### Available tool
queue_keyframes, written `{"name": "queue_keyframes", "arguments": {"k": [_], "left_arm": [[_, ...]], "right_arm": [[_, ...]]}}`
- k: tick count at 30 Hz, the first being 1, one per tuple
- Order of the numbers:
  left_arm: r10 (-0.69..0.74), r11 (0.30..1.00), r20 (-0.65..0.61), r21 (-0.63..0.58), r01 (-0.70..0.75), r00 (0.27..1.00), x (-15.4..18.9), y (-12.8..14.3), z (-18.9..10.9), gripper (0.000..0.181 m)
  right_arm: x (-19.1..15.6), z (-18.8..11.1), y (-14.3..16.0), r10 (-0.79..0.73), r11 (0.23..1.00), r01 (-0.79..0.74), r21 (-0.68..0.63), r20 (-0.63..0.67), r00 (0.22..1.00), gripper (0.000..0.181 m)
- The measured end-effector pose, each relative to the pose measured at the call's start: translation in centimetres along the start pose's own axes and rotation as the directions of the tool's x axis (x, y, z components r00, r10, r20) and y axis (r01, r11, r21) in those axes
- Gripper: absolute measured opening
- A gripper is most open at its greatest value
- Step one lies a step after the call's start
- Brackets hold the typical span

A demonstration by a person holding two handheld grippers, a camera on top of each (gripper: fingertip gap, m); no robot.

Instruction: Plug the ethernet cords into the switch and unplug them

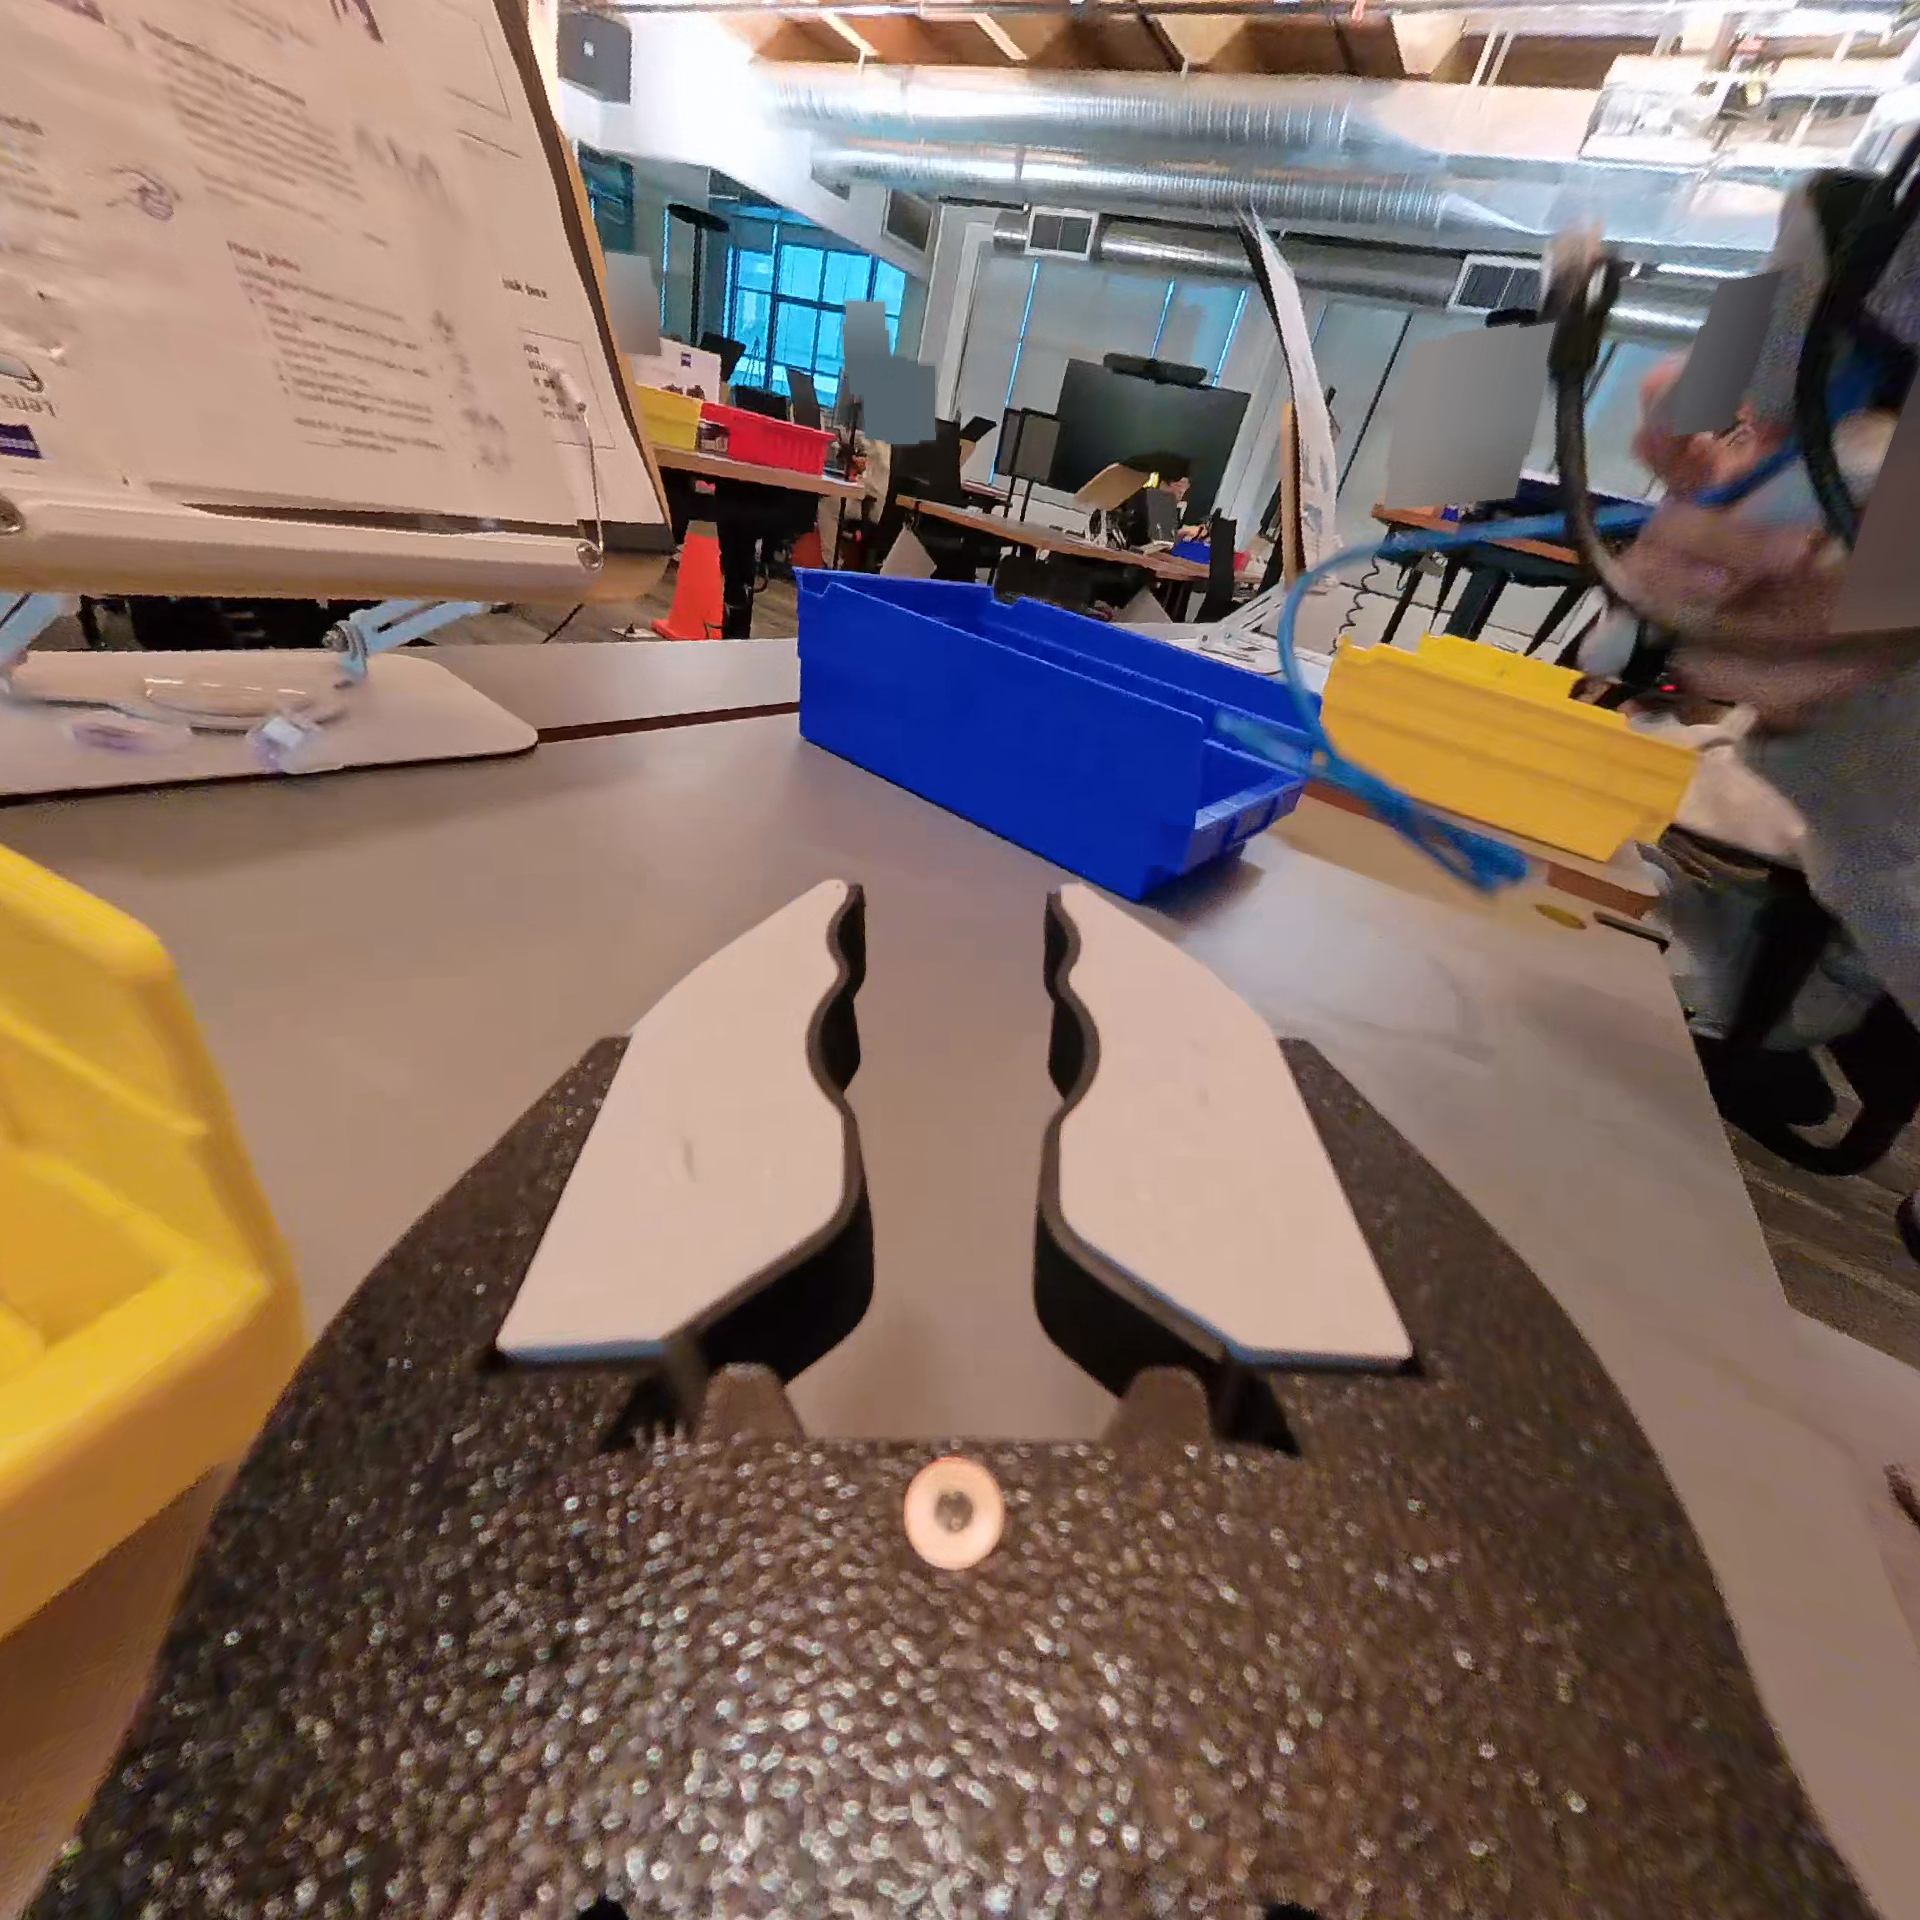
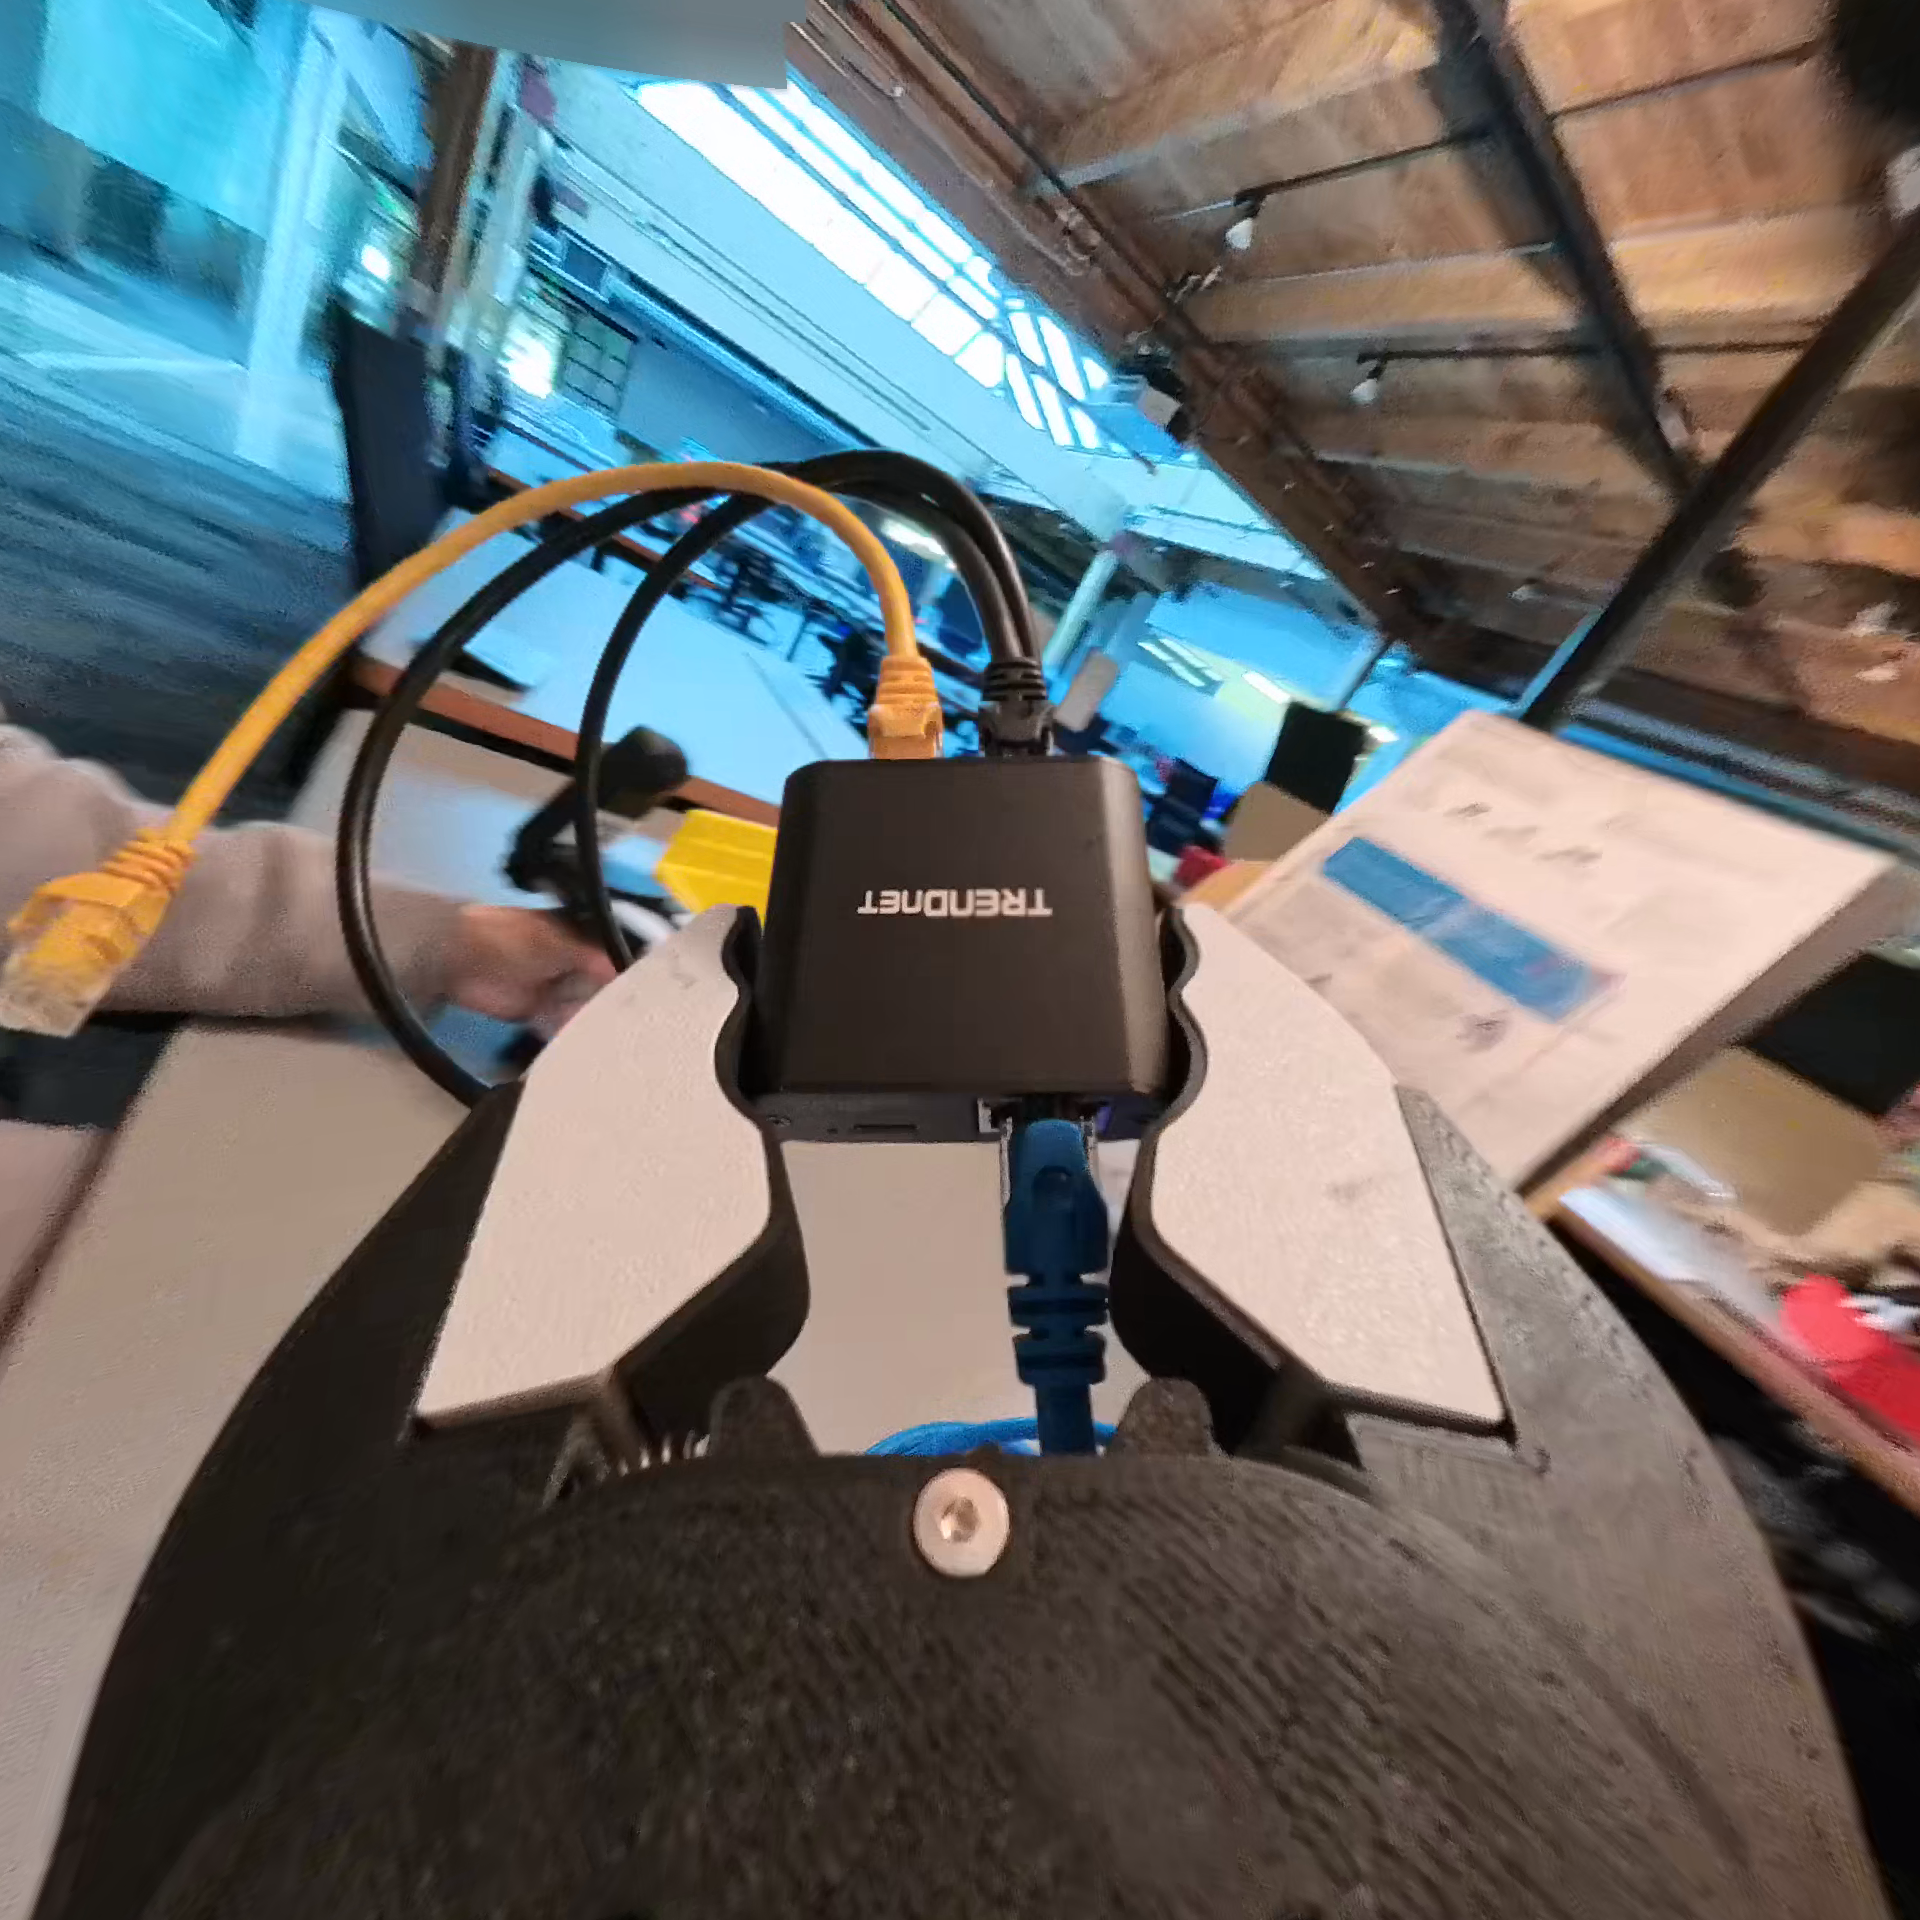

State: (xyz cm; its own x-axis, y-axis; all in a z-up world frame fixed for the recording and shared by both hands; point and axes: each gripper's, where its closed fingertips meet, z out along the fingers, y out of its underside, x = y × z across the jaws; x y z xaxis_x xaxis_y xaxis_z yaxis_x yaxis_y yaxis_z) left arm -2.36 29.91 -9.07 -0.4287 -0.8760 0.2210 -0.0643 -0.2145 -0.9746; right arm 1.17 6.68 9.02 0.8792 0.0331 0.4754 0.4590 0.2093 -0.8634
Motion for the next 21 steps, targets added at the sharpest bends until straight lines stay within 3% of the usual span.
{"name": "queue_keyframes", "arguments": {"k": [4, 7, 10, 12, 16, 19, 21], "left_arm": [[0.028, 0.999, -0.012, 0.031, -0.028, 1.000, 0.4, -0.3, -0.4, 0.032], [0.019, 0.998, -0.016, 0.061, -0.018, 1.000, 0.3, -0.6, -0.7, 0.029], [0.009, 0.998, -0.026, 0.065, -0.008, 1.000, 0.3, -0.7, -0.8, 0.028], [0.016, 0.997, -0.024, 0.070, -0.014, 1.000, 0.4, -0.8, -0.8, 0.027], [0.050, 0.995, -0.039, 0.090, -0.046, 0.998, 0.9, -1.0, -1.0, 0.023], [0.067, 0.992, -0.048, 0.113, -0.061, 0.997, 1.2, -1.2, -1.3, 0.019], [0.066, 0.992, -0.055, 0.110, -0.059, 0.996, 1.3, -1.2, -1.3, 0.018]], "right_arm": [[6.9, -0.4, -3.3, -0.129, 0.991, 0.125, -0.055, -0.092, 0.987, 0.074], [12.0, -0.6, -3.2, -0.151, 0.988, 0.144, -0.054, -0.163, 0.975, 0.074], [17.3, -1.5, 0.1, -0.004, 1.000, 0.013, 0.028, -0.321, 0.947, 0.074], [19.4, -2.6, 4.0, 0.170, 0.983, -0.130, 0.126, -0.383, 0.908, 0.074], [22.4, -6.4, 11.6, 0.426, 0.902, -0.290, 0.319, -0.556, 0.714, 0.074], [24.1, -10.2, 14.6, 0.546, 0.837, -0.312, 0.450, -0.663, 0.512, 0.074], [24.5, -11.6, 16.2, 0.537, 0.842, -0.317, 0.437, -0.745, 0.397, 0.073]]}}
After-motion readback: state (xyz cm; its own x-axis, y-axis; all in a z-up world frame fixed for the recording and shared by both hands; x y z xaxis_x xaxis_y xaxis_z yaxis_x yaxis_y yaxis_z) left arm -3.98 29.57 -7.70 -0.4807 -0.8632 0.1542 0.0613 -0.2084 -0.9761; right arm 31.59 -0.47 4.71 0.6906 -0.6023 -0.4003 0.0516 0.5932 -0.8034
